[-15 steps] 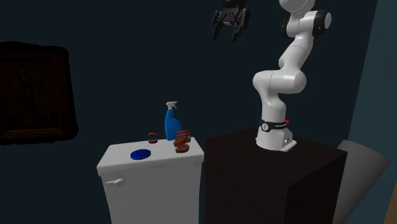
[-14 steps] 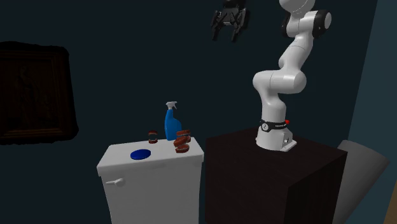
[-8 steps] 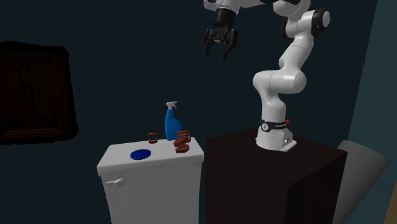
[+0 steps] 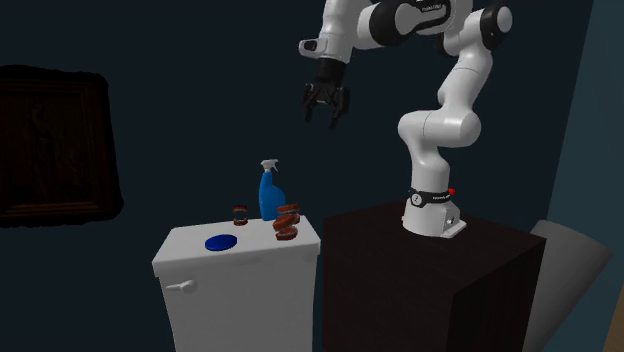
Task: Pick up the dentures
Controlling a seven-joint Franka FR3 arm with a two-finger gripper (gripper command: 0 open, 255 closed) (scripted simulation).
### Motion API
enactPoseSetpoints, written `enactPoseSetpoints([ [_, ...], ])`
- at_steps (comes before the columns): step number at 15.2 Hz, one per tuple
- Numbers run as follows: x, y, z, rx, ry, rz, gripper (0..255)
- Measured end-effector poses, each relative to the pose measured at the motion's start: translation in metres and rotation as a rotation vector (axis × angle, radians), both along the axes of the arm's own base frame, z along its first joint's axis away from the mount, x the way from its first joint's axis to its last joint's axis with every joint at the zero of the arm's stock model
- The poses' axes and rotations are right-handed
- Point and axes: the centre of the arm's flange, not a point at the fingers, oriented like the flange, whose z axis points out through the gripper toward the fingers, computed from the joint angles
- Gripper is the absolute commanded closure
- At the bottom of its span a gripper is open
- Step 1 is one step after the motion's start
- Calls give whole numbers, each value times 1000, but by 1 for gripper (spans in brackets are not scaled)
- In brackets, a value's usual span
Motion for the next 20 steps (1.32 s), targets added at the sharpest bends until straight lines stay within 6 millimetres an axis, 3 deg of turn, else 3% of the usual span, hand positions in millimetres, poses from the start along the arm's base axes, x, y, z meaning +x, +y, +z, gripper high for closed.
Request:
enactPoseSetpoints([
  [20, 43, -143, -221, 48, 91, 64, 0],
])
